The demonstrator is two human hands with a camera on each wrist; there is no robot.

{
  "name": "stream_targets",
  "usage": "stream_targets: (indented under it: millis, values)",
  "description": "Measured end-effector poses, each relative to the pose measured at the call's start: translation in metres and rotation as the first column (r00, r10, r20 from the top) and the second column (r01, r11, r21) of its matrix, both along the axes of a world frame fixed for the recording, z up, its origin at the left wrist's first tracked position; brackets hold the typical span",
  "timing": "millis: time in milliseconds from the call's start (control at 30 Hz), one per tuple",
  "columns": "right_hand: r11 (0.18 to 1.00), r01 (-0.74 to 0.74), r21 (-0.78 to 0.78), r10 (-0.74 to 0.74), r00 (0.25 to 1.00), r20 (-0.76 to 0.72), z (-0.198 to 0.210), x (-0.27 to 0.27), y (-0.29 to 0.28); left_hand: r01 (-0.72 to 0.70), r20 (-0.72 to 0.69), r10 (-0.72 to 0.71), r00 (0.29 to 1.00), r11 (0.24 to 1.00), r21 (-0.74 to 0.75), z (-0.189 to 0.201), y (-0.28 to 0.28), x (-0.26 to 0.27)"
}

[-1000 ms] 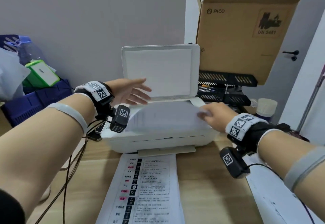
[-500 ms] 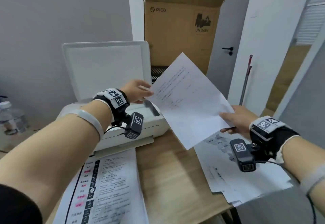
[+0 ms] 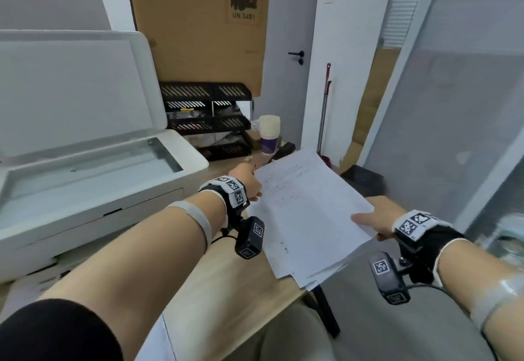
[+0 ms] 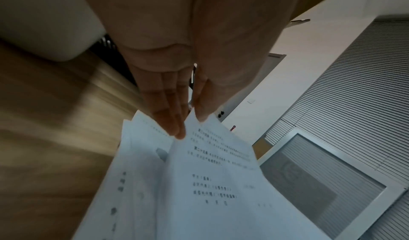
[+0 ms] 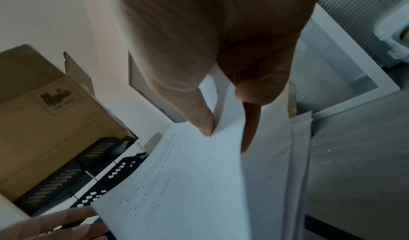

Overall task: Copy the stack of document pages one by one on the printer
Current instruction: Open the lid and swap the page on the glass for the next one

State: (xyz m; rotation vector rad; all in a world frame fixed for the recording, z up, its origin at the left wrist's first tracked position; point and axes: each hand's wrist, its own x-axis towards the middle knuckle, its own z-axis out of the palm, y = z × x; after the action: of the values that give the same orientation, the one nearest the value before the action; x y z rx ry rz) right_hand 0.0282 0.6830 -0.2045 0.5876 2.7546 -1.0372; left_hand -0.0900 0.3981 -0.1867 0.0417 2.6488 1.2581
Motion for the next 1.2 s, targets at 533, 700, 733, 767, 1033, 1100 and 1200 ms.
stream_targets:
  millis: [533,700,733,767,1033,1100,1200]
  values:
    - [0.761,-0.638,-0.120,0.641,0.767,-0.015,0.004,-0.013,-0.259,-0.009,0.175,0.001,0.985,0.999,0.043,-0.004,-0.154,0.091]
    - [0.698,-0.653,-0.293,0.706,0.696,0.128,-0.013,0.007,-0.345,-0.312,0.179,0.305,0.935,0.950,0.008,-0.009,-0.246,0.154]
    - [0.686,-0.691,-0.226,0.726,0.670,0.155,-0.016,0.007,-0.354,-0.359,0.154,0.358,0.921,0.933,-0.022,-0.009,-0.260,0.165]
    - [0.671,-0.727,-0.148,0.741,0.649,0.171,-0.019,0.006,-0.361,-0.393,0.114,0.401,0.909,0.916,-0.087,-0.009,-0.274,0.176]
    - [0.643,-0.765,0.019,0.754,0.637,0.160,-0.029,0.002,-0.376,-0.527,0.120,0.551,0.826,0.830,-0.184,-0.017,-0.307,0.218]
    - [0.644,-0.765,-0.018,0.760,0.636,0.136,-0.029,-0.001,-0.374,-0.558,0.129,0.573,0.809,0.819,-0.133,-0.020,-0.307,0.219]
    - [0.643,-0.761,-0.084,0.765,0.633,0.121,-0.030,-0.003,-0.371,-0.546,0.114,0.564,0.818,0.823,-0.155,-0.021,-0.306,0.219]
